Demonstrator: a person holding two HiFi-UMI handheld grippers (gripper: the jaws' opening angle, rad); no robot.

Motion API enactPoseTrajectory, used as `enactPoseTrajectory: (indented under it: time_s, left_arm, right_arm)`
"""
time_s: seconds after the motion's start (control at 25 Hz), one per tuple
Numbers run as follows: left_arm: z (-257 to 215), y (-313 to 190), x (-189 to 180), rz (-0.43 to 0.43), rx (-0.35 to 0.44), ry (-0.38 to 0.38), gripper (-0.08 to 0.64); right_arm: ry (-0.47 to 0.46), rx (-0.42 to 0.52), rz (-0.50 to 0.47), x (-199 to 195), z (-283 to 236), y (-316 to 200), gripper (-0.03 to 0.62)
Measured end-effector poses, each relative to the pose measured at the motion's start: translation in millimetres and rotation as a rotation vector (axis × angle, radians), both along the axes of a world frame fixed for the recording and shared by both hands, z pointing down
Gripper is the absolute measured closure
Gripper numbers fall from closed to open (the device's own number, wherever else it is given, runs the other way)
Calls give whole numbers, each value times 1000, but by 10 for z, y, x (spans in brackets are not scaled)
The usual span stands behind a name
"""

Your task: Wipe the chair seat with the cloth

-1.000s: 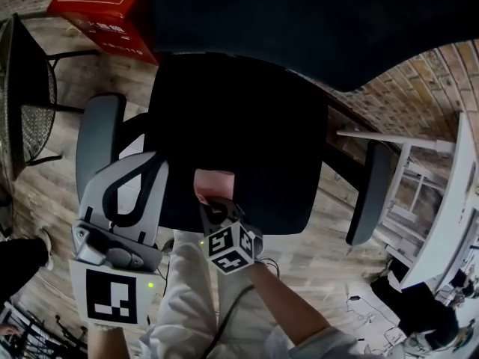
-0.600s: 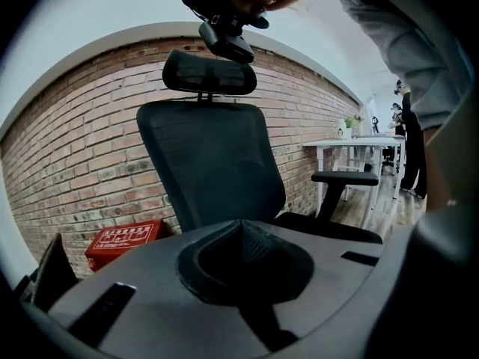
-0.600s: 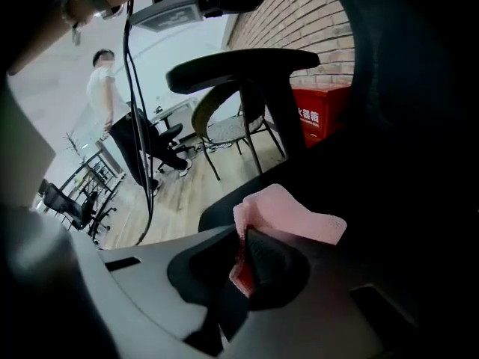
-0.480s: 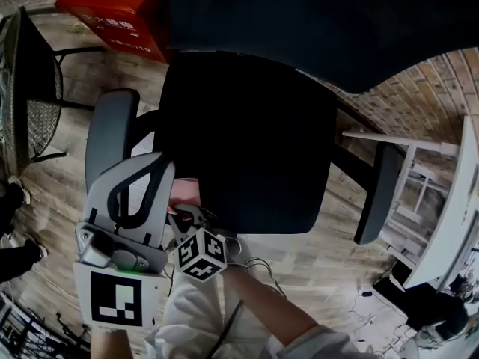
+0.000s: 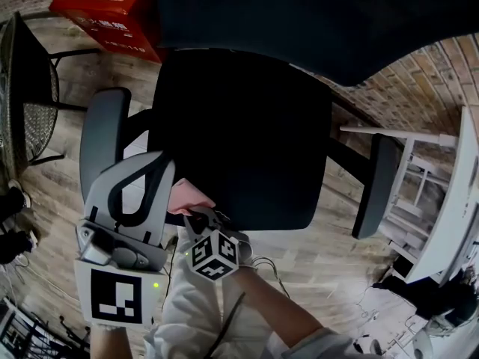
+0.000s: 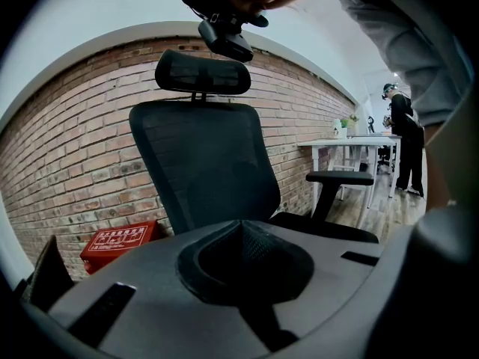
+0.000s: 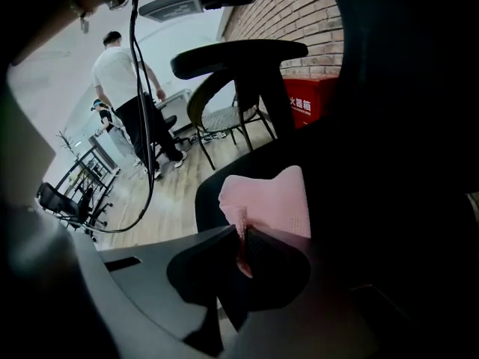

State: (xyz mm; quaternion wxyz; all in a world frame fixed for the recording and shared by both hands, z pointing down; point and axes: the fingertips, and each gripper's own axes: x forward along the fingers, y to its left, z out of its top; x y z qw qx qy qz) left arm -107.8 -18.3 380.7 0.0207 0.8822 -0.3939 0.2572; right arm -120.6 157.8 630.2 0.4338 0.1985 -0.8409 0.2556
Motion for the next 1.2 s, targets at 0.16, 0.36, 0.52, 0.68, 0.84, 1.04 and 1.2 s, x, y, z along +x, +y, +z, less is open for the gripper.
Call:
enactPoseTrajectory:
  time_s: [0.16,0.36,0.52,0.68,0.84,1.04,1.2]
  left_arm:
    - [51,16,57,17,-8,-16,541]
    - [113,49,187,40,-22,-29,541]
    - [118,81,358,61,-22,-26,541]
    - [104,107,498,88,-15,-26,541]
    - [92,113,560,97,-10,-28,541]
    - [76,124,588,100,-13,-33,541]
    - [57,98,577,100,-6,-30,541]
  right_arm:
    - [48,-10,62,396,48,55,537]
    - [120,-12,162,1007,98,105,537]
    - [189,-12,266,1593,112,154,537]
    - [261,2,355,2187,103,214,537]
    - [340,8,412,2729,59,295,537]
    - [413,13,460,3219,-23,401,537]
    - [443,6,503,3409,-41,444,537]
